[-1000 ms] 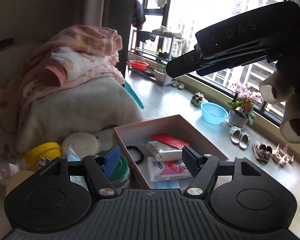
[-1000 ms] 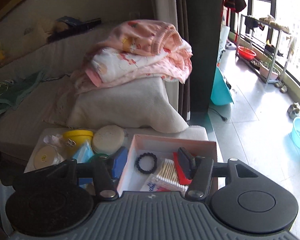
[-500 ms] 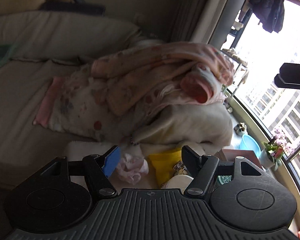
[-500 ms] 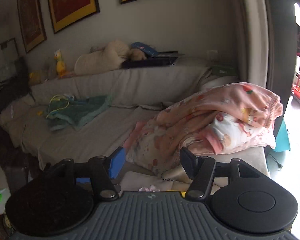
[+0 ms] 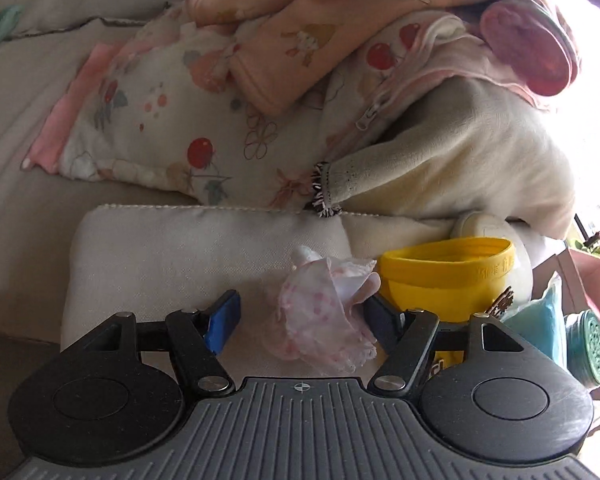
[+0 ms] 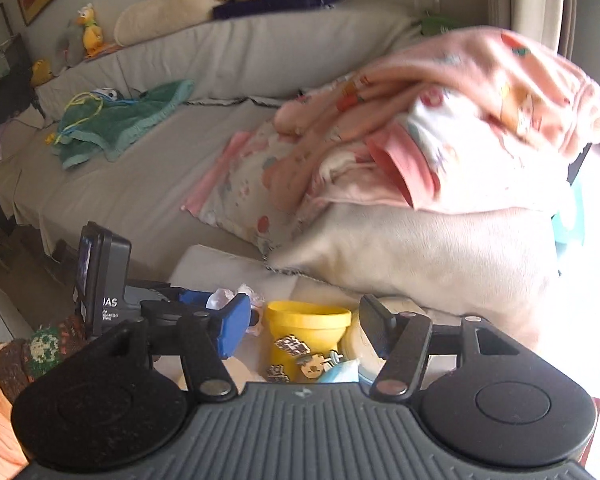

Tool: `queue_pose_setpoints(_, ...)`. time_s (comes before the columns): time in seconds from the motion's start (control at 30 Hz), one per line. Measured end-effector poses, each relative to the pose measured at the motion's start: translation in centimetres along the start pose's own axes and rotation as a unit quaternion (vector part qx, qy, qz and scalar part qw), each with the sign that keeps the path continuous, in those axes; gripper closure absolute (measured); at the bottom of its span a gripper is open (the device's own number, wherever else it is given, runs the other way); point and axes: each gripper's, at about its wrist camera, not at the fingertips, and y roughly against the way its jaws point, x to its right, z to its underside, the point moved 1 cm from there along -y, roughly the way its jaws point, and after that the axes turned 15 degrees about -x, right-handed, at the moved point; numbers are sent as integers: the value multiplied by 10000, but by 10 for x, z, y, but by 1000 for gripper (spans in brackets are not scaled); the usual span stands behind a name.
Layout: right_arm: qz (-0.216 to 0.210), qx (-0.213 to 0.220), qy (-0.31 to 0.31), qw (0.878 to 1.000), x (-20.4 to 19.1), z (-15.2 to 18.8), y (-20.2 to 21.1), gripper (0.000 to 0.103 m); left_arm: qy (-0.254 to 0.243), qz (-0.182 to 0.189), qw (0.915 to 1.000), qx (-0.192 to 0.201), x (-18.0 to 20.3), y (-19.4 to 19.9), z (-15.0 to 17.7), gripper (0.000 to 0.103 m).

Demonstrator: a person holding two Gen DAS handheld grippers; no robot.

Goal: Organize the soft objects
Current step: 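Grasp the pink checked tissue with the left tool while the right tool reaches the yellow funnel, then grasp the yellow funnel rim with the right tool while the left tool lifts the tissue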

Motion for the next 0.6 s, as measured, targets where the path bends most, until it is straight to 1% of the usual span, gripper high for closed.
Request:
queue_pose_setpoints(0.07, -74, -191, -125, 9997, 5, -1, -13, 42, -104, -70, 9999, 105, 3, 1, 4, 30)
queue_pose_setpoints(0.1, -104, -308, -174, 9993, 7, -3, -21, 42, -157, -66, 9997, 182, 4, 0, 5, 36)
queue_pose_setpoints(0.13, -119, -424, -226, 9988, 7, -4, -29, 42, -185, -10, 9995, 236, 3, 0, 7, 56)
queue_pose_setpoints(0.2, -166, -618, -393, 9972, 9, -6, -46, 42, -153, 260, 9991, 286, 0, 0, 10, 80)
queue_pose_setpoints(0.23, -216, -697, -529, 9959, 11, -7, -54, 42, -118, 325, 9988, 357, -2, 1, 13, 80)
queue_pose_setpoints(0.3, -402, -869, -901, 9913, 18, -9, -69, 42, -195, 234, 9981, 541, -2, 6, 21, 82)
queue_pose_setpoints(0.37, -677, -1025, -1357, 9831, 29, -13, -85, 42, -392, 101, 9959, 808, 1, 15, 32, 83)
queue_pose_setpoints(0.43, -880, -1112, -1777, 9738, 38, -16, -100, 42, -712, -15, 9919, 1047, 6, 26, 44, 83)
queue_pose_setpoints(0.5, -827, -1139, -1965, 9704, 41, -18, -109, 42, -913, -92, 9897, 1102, 9, 34, 54, 83)
queue_pose_setpoints(0.6, -673, -1125, -2044, 9701, 39, -22, -120, 42, -864, -139, 9912, 997, 7, 39, 65, 83)
